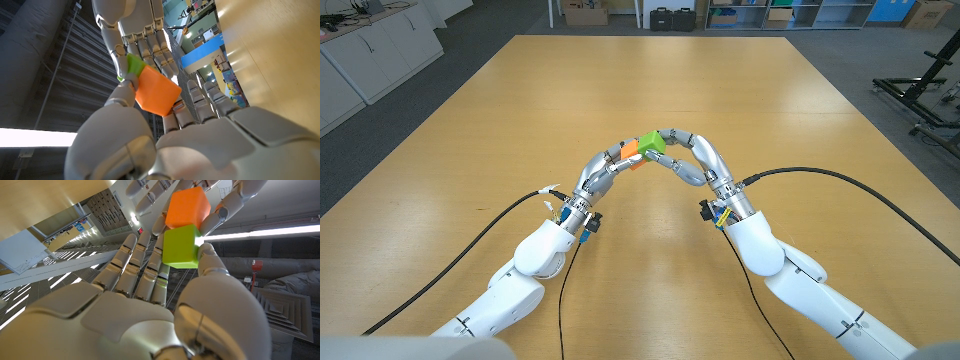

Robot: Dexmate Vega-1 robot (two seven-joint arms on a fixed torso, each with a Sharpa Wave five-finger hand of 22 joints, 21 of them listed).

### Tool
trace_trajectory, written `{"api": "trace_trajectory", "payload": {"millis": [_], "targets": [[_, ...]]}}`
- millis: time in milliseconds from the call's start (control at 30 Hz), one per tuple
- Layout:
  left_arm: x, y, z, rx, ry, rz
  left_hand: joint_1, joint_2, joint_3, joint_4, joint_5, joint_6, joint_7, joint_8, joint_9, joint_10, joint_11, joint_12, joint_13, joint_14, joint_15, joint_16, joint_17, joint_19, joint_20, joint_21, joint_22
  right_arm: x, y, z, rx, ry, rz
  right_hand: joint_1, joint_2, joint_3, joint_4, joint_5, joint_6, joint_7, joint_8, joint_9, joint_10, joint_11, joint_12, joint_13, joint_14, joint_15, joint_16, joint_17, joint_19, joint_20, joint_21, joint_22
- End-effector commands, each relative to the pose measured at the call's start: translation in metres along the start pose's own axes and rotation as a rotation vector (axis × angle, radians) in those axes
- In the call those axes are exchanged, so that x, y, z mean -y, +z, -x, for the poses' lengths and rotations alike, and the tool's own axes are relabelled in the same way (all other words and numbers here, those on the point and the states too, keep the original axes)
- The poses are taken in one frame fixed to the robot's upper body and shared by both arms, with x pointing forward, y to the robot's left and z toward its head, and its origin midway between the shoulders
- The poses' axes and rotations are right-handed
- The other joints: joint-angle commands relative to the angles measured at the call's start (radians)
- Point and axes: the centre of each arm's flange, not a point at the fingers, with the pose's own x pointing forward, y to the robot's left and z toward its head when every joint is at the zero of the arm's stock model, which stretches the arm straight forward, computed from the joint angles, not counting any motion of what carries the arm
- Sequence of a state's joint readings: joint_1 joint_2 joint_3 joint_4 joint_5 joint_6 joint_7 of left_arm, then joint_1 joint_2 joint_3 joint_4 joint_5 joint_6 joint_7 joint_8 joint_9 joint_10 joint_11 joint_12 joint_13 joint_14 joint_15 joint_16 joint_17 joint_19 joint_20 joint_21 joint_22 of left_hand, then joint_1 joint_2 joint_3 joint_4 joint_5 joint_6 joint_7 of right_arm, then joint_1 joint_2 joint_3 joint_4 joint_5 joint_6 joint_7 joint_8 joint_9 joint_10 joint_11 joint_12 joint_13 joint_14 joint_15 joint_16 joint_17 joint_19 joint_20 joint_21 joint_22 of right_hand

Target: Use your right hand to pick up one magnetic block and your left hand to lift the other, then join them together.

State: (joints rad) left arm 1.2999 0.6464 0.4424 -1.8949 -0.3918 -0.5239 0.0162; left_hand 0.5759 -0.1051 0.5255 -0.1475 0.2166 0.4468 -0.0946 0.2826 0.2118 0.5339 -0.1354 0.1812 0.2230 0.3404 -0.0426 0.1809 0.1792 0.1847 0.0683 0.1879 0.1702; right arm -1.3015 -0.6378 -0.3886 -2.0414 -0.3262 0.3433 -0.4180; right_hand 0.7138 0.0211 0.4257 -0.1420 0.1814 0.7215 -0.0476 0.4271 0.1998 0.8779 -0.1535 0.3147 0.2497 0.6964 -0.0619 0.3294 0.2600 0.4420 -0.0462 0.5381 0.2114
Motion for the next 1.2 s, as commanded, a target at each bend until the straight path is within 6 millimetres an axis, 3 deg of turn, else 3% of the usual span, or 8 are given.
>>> {"api": "trace_trajectory", "payload": {"millis": [33,200,300,767,1200], "targets": [[-0.001,-0.002,0.000,-0.028,-0.053,-0.022,-0.020,-0.013,-0.009,-0.003,-0.006,-0.067,0.022,-0.030,0.003,-0.058,0.018,0.000,0.000,-0.033,-0.078,0.000,0.005,-0.013,0.017,-0.003,0.003,0.001,0.001,0.001,-0.009,-0.002,-0.003,0.068,0.073,0.008,-0.004,0.006,0.165,-0.137,0.004,-0.001,0.070,-0.061,0.004,0.003,0.009,-0.083,0.005,0.004,0.011,-0.079,0.007,0.004],[-0.003,-0.003,0.001,-0.035,-0.060,-0.036,-0.032,-0.017,-0.015,-0.008,-0.009,-0.139,0.037,-0.060,0.004,-0.130,0.046,-0.003,-0.001,-0.072,-0.053,-0.001,0.005,-0.031,0.033,-0.004,0.003,0.001,0.001,0.001,-0.012,-0.003,-0.004,0.068,0.073,0.007,-0.004,0.006,0.163,-0.137,0.003,-0.001,0.069,-0.061,0.003,0.003,0.011,-0.083,0.006,0.004,0.010,-0.079,0.008,0.004],[-0.004,-0.003,0.001,-0.034,-0.065,-0.038,-0.038,-0.019,-0.019,-0.008,-0.011,-0.163,0.041,-0.069,0.004,-0.151,0.049,-0.003,-0.002,-0.082,-0.046,-0.001,0.005,-0.037,0.037,-0.005,0.003,0.000,0.001,0.002,-0.015,-0.003,-0.003,0.068,0.073,0.007,-0.005,0.006,0.164,-0.137,0.003,-0.001,0.068,-0.061,0.003,0.003,0.009,-0.083,0.005,0.004,0.010,-0.079,0.008,0.004],[-0.007,-0.002,0.004,-0.028,-0.060,-0.042,-0.072,-0.036,-0.035,-0.006,-0.020,-0.222,0.054,-0.087,0.005,-0.214,0.086,-0.001,-0.002,-0.119,-0.015,0.000,0.006,-0.050,0.054,-0.004,0.003,0.003,-0.001,0.004,-0.026,-0.013,0.002,0.069,0.073,0.006,-0.005,0.006,0.161,-0.136,0.001,-0.001,0.068,-0.061,0.002,0.003,0.010,-0.081,0.004,0.004,0.010,-0.078,0.010,0.004],[-0.013,-0.003,0.010,-0.030,-0.042,-0.042,-0.082,-0.041,-0.041,-0.007,-0.023,-0.227,0.049,-0.085,0.005,-0.228,0.092,0.002,-0.003,-0.126,0.009,0.003,0.007,-0.055,0.066,-0.004,0.003,0.006,-0.004,0.001,-0.037,-0.012,-0.006,0.070,0.074,0.005,-0.005,0.005,0.150,-0.135,-0.005,-0.001,0.061,-0.058,-0.001,0.004,0.010,-0.078,0.003,0.005,0.009,-0.077,0.013,0.004]]}}
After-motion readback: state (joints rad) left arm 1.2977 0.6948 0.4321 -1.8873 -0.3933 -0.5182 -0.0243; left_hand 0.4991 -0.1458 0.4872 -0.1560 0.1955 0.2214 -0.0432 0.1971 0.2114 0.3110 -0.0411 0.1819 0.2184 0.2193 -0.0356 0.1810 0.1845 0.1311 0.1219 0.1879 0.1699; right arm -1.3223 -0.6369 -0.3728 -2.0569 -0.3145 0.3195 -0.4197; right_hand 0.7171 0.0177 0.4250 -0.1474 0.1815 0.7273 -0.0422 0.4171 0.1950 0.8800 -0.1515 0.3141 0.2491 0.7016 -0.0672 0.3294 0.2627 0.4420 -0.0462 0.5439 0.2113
